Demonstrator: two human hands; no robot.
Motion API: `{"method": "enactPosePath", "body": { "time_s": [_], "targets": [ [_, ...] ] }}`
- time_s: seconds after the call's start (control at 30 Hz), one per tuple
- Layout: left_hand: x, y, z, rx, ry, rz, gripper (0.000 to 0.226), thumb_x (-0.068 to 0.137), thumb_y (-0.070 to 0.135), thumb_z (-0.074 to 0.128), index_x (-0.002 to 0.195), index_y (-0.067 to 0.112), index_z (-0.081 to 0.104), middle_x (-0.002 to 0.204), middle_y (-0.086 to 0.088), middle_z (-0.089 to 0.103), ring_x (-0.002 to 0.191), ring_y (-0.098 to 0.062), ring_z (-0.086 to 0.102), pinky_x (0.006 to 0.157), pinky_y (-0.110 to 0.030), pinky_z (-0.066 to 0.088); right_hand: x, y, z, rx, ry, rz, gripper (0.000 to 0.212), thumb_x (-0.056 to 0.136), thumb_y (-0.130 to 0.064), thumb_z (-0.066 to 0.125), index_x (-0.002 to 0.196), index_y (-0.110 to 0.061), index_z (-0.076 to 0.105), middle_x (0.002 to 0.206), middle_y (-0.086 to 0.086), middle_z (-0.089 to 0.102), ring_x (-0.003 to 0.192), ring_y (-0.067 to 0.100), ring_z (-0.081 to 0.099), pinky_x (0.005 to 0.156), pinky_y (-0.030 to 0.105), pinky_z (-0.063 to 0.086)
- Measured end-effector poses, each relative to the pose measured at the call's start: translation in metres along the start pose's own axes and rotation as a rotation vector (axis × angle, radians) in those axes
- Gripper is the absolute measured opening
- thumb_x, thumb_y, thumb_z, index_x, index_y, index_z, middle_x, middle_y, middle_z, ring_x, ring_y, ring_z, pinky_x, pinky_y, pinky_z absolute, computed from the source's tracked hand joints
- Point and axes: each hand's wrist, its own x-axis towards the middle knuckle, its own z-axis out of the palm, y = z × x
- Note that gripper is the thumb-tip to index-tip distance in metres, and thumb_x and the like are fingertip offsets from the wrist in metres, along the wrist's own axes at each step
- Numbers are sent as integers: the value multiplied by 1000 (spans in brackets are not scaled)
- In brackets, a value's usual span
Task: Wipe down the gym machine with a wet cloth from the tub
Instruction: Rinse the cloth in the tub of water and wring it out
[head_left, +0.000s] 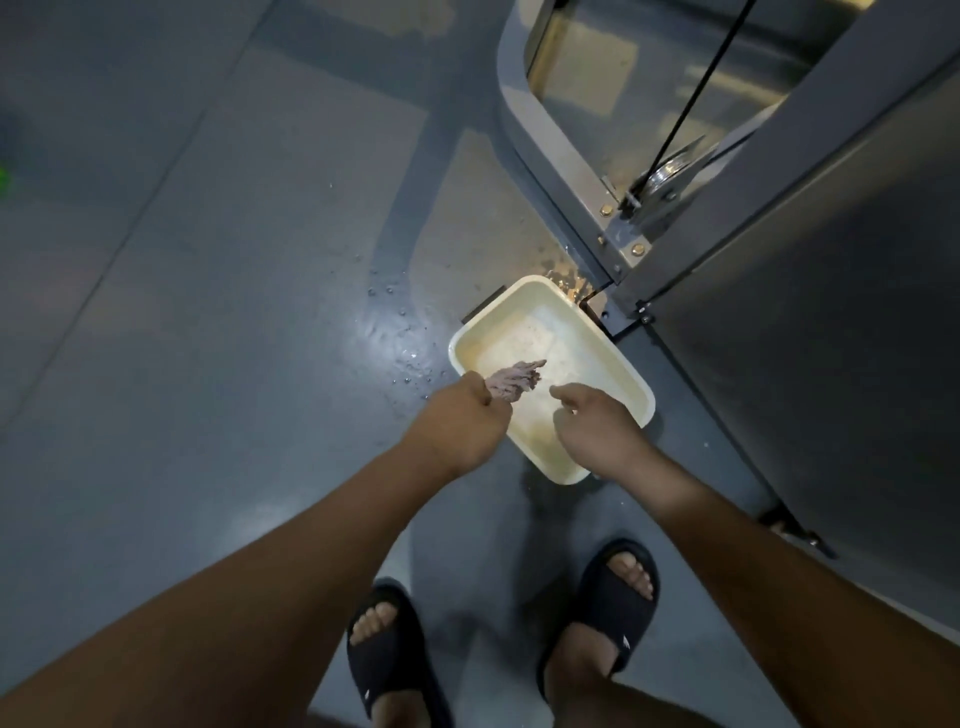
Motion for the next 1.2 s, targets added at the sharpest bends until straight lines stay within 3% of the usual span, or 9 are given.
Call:
{"method": "enactPosePath", "body": {
  "time_s": [0.17, 0.27, 0.37, 0.53, 0.67, 0.8, 0.93, 1.07, 1.2],
  "targets": [
    [-113, 32, -50, -201, -64, -17, 28, 104, 44, 40, 109, 22, 56, 104, 2, 63, 87, -9, 58, 71, -29, 44, -110, -55, -27, 867, -44, 72, 17, 103, -15, 54, 109, -15, 70, 102, 6, 73, 94, 24, 70, 85, 37, 55],
    [-186, 52, -84, -329, -83, 12, 36, 106, 46, 29, 118, 27, 58, 117, 4, 61, 97, -14, 59, 77, -32, 55, -192, -84, -50, 820, -9, -53, 12, 101, -16, 63, 107, -15, 73, 92, 1, 75, 82, 15, 71, 73, 33, 55],
    [-252, 76, -118, -568, -82, -32, 37, 105, 50, 44, 110, 18, 62, 96, 2, 65, 77, -14, 65, 64, -25, 60, -265, -114, -77, 751, 81, -107, 7, 98, -12, 67, 94, -13, 73, 84, -2, 76, 76, 12, 72, 68, 30, 56],
    [-359, 118, -185, -1091, -189, -4, 16, 96, 3, 67, 111, 4, 61, 103, -19, 69, 86, -26, 69, 90, -39, 59, -377, -165, -125, 660, 201, -102, 24, 99, -31, 66, 84, -13, 70, 83, 11, 76, 71, 24, 70, 72, 47, 61],
    [-433, 147, -230, -1045, -162, 89, 45, 81, -16, 61, 118, 9, 60, 116, -22, 65, 97, -29, 69, 98, -44, 56, -461, -198, -152, 676, 253, -65, 30, 100, -37, 63, 85, -12, 68, 83, 12, 74, 67, 22, 67, 71, 45, 59],
    [-498, 180, -255, -1006, -146, 178, 32, 91, -14, 48, 113, 6, 60, 83, -17, 64, 65, -21, 61, 75, -35, 51, -540, -218, -175, 519, 362, -159, 10, 98, -32, 63, 98, -23, 67, 94, -2, 72, 79, 13, 67, 79, 38, 57],
    [-552, 213, -260, -984, -161, 297, 22, 97, -4, 58, 118, 0, 60, 84, -6, 72, 74, -17, 69, 68, -28, 58, -612, -222, -206, 496, 365, -388, 7, 96, -30, 69, 96, -23, 69, 100, -1, 71, 85, 2, 65, 74, 14, 48],
    [-599, 245, -252, -1061, -123, 346, 37, 95, -7, 64, 127, 9, 58, 94, -9, 74, 76, -19, 72, 68, -27, 60, -657, -204, -239, 450, 407, -485, 12, 95, -24, 71, 85, -22, 65, 77, -11, 67, 70, -2, 58, 70, 16, 47],
    [-632, 273, -225, -972, -44, 348, 35, 92, -6, 67, 123, 10, 61, 116, -20, 71, 92, -31, 71, 85, -38, 59, -682, -166, -282, 655, 445, -512, 19, 97, -33, 62, 83, -21, 64, 78, -2, 69, 78, 15, 65, 79, 45, 56]
  ]
}}
